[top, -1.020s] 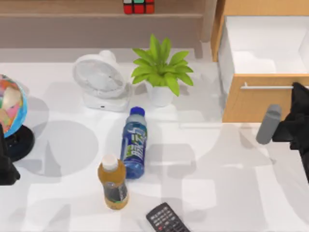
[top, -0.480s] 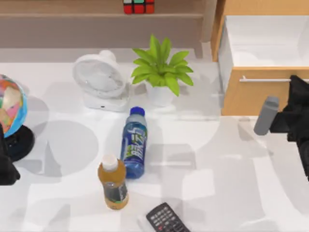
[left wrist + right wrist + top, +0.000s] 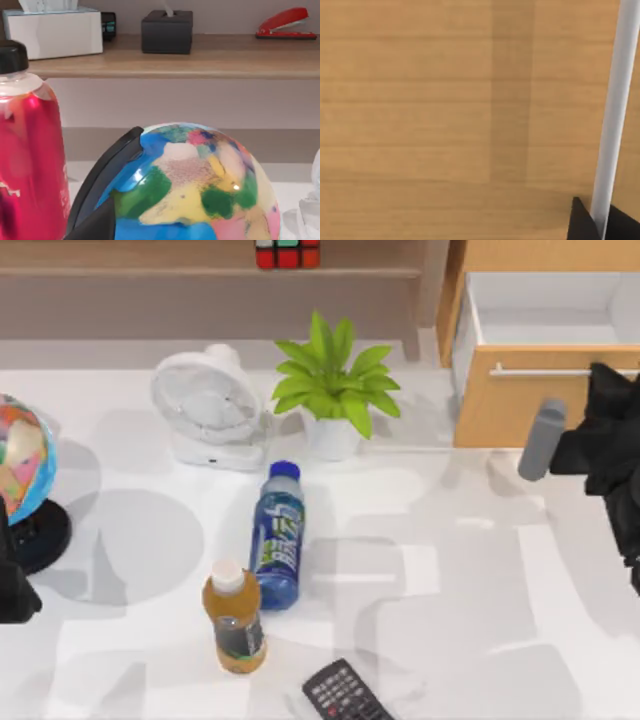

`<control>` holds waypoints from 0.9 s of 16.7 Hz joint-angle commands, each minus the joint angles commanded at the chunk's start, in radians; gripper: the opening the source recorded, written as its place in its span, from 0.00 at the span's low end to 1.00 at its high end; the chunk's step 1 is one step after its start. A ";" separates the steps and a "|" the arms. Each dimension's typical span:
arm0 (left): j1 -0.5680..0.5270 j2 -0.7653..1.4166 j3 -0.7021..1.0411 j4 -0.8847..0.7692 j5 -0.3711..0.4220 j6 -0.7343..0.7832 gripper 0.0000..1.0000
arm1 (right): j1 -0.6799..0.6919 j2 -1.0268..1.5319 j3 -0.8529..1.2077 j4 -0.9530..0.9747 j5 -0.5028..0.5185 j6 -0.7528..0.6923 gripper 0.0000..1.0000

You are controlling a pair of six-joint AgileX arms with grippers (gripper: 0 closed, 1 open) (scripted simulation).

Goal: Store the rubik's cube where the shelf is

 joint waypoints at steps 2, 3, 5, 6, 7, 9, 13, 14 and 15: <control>0.000 0.000 0.000 0.000 0.000 0.000 1.00 | 0.000 0.000 0.000 0.000 0.000 0.000 0.00; 0.000 0.000 0.000 0.000 0.000 0.000 1.00 | 0.002 -0.003 -0.005 0.000 0.003 0.003 0.00; 0.000 0.000 0.000 0.000 0.000 0.000 1.00 | -0.001 0.000 0.009 -0.004 0.001 0.002 0.00; 0.000 0.000 0.000 0.000 0.000 0.000 1.00 | -0.004 0.006 0.027 -0.012 -0.001 0.001 0.00; 0.000 0.000 0.000 0.000 0.000 0.000 1.00 | -0.008 0.015 0.049 -0.025 -0.004 0.000 0.00; 0.000 0.000 0.000 0.000 0.000 0.000 1.00 | -0.018 0.039 0.101 -0.059 -0.013 -0.001 0.00; 0.000 0.000 0.000 0.000 0.000 0.000 1.00 | -0.037 0.088 0.213 -0.131 -0.035 0.002 0.00; 0.000 0.000 0.000 0.000 0.000 0.000 1.00 | -0.041 0.096 0.236 -0.144 -0.039 0.002 0.00; 0.000 0.000 0.000 0.000 0.000 0.000 1.00 | -0.044 0.101 0.252 -0.154 -0.042 0.001 0.00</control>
